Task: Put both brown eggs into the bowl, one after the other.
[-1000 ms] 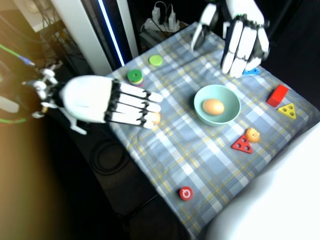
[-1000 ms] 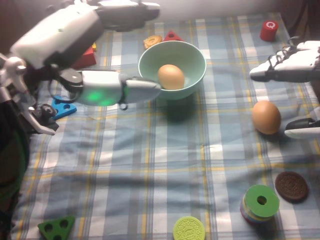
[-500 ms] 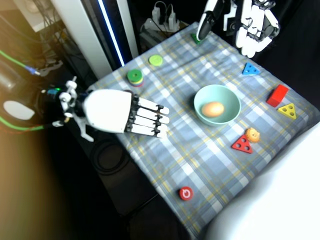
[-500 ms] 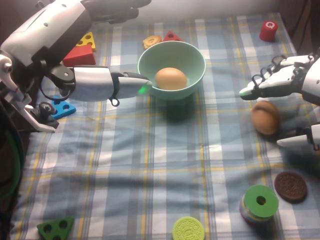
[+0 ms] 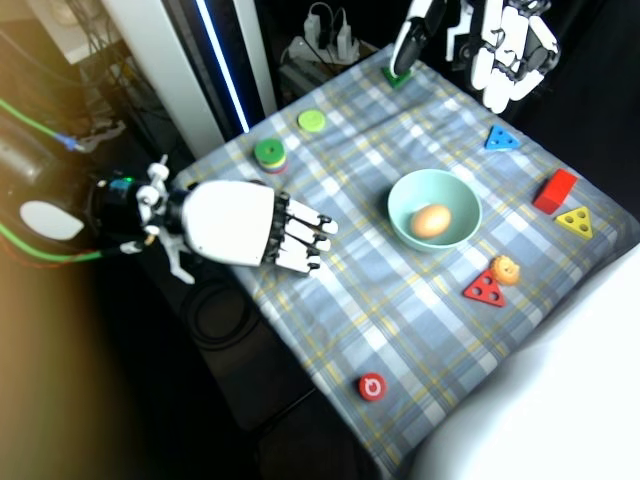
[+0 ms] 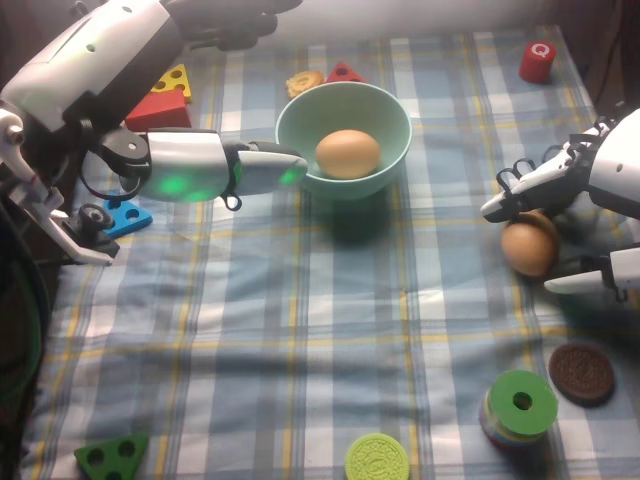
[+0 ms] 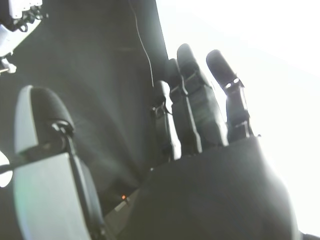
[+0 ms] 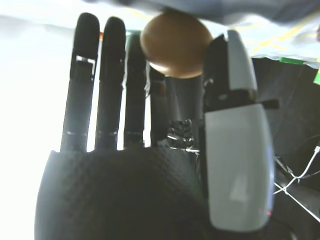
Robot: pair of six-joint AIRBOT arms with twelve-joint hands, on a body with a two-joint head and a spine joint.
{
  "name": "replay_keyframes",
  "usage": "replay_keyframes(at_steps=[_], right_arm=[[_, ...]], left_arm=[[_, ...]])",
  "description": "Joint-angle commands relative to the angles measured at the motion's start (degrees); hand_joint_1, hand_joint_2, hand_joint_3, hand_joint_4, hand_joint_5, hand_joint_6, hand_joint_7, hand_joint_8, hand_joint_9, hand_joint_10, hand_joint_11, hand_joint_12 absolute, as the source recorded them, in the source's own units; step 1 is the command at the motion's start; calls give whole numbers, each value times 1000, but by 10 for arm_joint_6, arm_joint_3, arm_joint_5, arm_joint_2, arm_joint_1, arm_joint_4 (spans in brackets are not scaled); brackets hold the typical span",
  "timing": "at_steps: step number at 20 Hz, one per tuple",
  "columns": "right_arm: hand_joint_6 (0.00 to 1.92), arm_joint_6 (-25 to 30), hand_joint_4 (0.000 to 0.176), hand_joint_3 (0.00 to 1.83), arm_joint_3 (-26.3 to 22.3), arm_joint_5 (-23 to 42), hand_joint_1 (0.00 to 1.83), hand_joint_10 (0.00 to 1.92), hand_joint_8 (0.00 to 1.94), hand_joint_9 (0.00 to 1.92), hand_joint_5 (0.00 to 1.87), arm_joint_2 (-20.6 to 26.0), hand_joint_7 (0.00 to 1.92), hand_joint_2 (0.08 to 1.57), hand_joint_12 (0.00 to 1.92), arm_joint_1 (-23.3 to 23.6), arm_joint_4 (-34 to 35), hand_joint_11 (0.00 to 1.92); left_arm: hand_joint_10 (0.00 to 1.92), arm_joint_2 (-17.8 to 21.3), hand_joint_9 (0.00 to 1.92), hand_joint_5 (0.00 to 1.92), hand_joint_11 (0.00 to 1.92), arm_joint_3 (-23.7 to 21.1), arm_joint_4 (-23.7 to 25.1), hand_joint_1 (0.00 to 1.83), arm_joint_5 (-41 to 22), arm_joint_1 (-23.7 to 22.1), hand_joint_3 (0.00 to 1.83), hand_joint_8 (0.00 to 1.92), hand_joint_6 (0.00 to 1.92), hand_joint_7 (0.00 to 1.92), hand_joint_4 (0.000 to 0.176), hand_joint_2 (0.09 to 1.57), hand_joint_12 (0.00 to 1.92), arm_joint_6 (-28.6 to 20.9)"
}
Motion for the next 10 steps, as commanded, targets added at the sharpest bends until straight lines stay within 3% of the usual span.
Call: replay_keyframes(at_steps=[1,2,3,4,5,6,7,10], right_arm=[[3,3,0,0,2,54,936,182,11,1173,767,-1,1059,1071,1150,6,13,816],[0,3,0,0,2,54,895,226,10,1148,807,-1,1086,1089,1181,7,12,784],[980,3,0,0,3,53,1195,318,688,1126,880,-2,1129,1115,1168,8,12,803],[980,3,0,0,3,53,1195,318,688,1126,880,-2,1129,1115,1168,8,12,803],[1033,3,0,0,3,53,1227,570,1002,1068,836,-2,1048,1138,1296,8,12,808],[965,3,0,0,3,53,1230,638,1104,999,880,-2,1010,1136,1273,8,12,741],[786,3,0,0,3,52,1251,978,1285,913,949,-3,947,1140,1325,8,11,755],[766,3,0,1,3,52,1252,1123,1295,933,959,-4,950,1137,1424,8,11,808]], left_arm=[[47,2,589,458,0,-1,12,940,-68,-2,1,0,0,583,108,848,1403,-5],[45,2,585,456,0,-1,10,936,-68,-2,3,0,0,580,110,852,1402,-5],[45,2,585,452,0,-1,10,925,-68,-2,5,0,0,579,109,858,1400,-5],[45,2,585,452,0,-1,10,925,-68,-2,5,0,0,579,109,858,1400,-5],[47,2,592,456,0,-1,10,925,-68,-2,4,2,2,585,107,857,1400,-5],[48,2,596,460,0,-1,9,925,-68,-2,3,4,3,590,111,856,1400,-5],[52,2,606,477,0,-1,8,927,-67,-1,0,8,8,602,108,849,1404,-5],[54,2,615,473,0,-1,7,920,-67,0,2,5,2,603,106,853,1422,-5]])
